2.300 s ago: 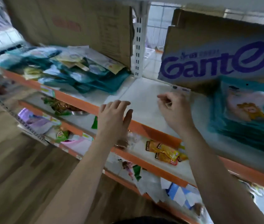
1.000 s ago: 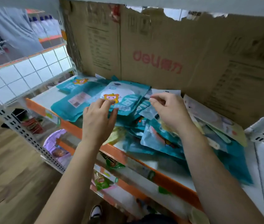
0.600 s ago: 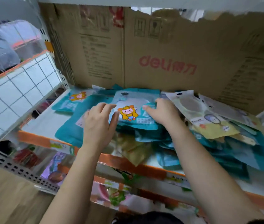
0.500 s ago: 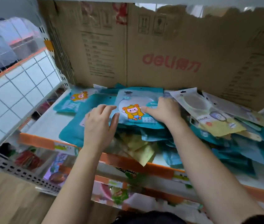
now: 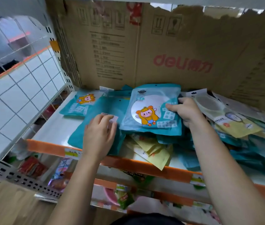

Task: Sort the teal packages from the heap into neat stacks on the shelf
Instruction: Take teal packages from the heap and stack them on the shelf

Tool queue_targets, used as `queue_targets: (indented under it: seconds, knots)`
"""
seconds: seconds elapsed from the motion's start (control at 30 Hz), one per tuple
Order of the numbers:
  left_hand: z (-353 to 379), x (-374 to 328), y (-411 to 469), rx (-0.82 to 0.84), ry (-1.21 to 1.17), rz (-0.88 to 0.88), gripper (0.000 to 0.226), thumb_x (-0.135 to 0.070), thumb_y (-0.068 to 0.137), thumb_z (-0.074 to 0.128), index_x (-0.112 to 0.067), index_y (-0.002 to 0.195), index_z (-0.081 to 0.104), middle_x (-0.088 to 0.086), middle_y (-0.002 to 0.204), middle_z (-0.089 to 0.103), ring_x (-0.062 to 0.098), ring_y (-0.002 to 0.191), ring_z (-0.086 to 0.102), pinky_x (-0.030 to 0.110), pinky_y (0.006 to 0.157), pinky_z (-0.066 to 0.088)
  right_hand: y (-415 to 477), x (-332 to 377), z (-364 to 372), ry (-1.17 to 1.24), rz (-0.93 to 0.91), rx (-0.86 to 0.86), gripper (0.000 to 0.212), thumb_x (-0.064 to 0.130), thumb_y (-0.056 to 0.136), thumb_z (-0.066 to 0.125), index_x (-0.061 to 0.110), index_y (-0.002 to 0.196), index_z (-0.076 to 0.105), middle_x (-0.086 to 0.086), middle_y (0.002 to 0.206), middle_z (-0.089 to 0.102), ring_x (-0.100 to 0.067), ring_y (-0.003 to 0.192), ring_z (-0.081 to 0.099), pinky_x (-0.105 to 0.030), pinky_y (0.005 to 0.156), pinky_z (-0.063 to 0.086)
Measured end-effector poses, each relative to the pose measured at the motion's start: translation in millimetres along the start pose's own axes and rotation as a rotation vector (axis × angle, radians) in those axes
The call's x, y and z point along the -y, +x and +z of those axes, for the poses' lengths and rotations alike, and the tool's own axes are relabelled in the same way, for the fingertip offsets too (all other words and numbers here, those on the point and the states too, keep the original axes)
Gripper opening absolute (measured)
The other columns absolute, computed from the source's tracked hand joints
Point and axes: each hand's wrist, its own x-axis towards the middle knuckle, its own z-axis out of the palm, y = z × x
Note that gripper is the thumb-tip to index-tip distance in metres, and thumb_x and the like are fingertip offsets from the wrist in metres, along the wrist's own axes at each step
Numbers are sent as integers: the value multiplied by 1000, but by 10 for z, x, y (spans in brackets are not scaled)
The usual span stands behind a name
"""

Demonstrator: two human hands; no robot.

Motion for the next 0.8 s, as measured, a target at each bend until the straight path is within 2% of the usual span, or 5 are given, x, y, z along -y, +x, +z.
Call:
queue_targets:
  seconds: [0.2, 0.4, 0.53, 0.63, 0.8]
  knots:
    - [123, 19, -63, 42, 40, -33, 30, -35, 95, 55, -11, 112, 62, 11, 122, 58, 28, 109, 52, 40, 91, 44, -230, -31, -268, 147, -132, -38, 9, 5, 90, 63, 14, 92, 66, -6, 88, 74, -21, 78, 73, -36, 65, 57]
    - [209, -3, 11, 93, 164, -46, 75, -74, 82, 38, -9, 110, 59, 14, 119, 55, 32, 108, 50, 41, 91, 44, -426, -121, -396, 201, -182, -46, 11, 5, 92, 60, 12, 99, 66, -5, 88, 75, -19, 76, 73, -29, 57, 56]
    - [177, -58, 50, 136, 255, -77, 86, -87, 68, 44, -13, 111, 54, 8, 120, 50, 28, 111, 48, 39, 82, 49, -476, -198, -418, 227, -176, -48, 10, 6, 92, 61, 13, 97, 65, -3, 86, 76, -20, 77, 74, -29, 57, 57]
    - [149, -111, 76, 164, 341, -70, 83, -87, 65, 50, -15, 107, 52, 5, 117, 50, 27, 108, 49, 39, 75, 48, -505, -203, -420, 241, -194, -50, 10, 5, 92, 61, 13, 97, 66, -4, 87, 75, -20, 79, 73, -30, 59, 57]
    - [109, -144, 84, 189, 356, -26, 64, -67, 72, 65, -18, 113, 57, 2, 117, 54, 25, 102, 54, 35, 78, 47, -527, -208, -437, 255, -202, -54, 11, 6, 92, 61, 15, 97, 66, -3, 89, 76, -21, 82, 73, -33, 63, 57]
